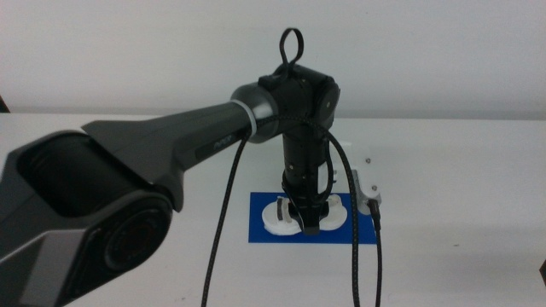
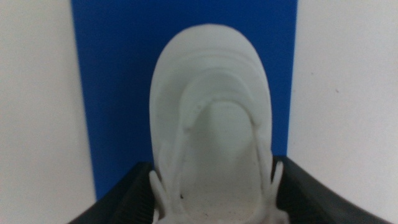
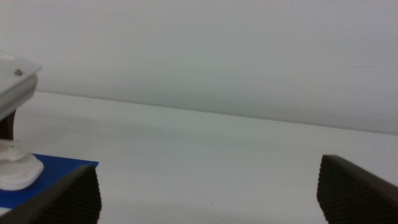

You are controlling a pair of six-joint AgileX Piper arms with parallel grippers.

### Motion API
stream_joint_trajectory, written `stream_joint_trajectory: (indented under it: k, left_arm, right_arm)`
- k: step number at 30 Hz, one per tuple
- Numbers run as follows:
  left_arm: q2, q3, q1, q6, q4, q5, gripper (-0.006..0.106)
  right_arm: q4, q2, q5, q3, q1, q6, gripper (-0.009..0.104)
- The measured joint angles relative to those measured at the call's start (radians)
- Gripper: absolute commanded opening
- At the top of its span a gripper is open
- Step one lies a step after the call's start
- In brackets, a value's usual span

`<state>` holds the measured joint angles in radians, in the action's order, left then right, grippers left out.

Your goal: Use one arm to grab the shoe from the table and place it on the mat.

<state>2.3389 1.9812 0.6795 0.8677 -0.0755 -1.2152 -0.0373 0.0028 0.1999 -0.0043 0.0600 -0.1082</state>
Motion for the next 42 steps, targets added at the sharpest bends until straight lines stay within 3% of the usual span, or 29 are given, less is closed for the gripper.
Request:
stream_joint_trajectory:
  k: [9, 11, 13, 17, 18, 26, 32, 36, 42]
  left_arm:
    - [0.016, 0.0, 0.0, 0.016, -0.001, 0.0, 0.004]
    - [0.016, 0.0, 0.0, 0.018, -0.002, 0.0, 0.016]
    - [0.016, 0.0, 0.0, 0.024, -0.002, 0.0, 0.054]
    - [0.018, 0.0, 0.0, 0.045, 0.008, 0.0, 0.09]
    - [0.018, 0.008, 0.0, 0.047, 0.016, 0.0, 0.094]
    - [-0.21, 0.063, 0.0, -0.076, 0.129, 0.004, 0.094]
    - [-0.585, 0.029, -0.084, -0.542, 0.164, 0.01, 0.094]
    - [-0.852, -0.156, -0.194, -0.829, 0.18, 0.008, 0.094]
    - [-1.24, -0.507, -0.303, -1.05, 0.238, 0.021, 0.094]
  right_arm:
    - [0.0, 0.0, 0.0, 0.0, 0.0, 0.0, 0.093]
    - [0.0, 0.0, 0.0, 0.0, 0.0, 0.0, 0.093]
    - [0.0, 0.0, 0.0, 0.0, 0.0, 0.0, 0.093]
    - [0.0, 0.0, 0.0, 0.0, 0.0, 0.0, 0.093]
    - [0.0, 0.0, 0.0, 0.0, 0.0, 0.0, 0.093]
    - [0.0, 0.0, 0.0, 0.0, 0.0, 0.0, 0.093]
    - [0.0, 0.0, 0.0, 0.0, 0.0, 0.0, 0.093]
    - [0.0, 0.0, 0.0, 0.0, 0.0, 0.0, 0.093]
    - [0.0, 0.0, 0.0, 0.0, 0.0, 0.0, 0.093]
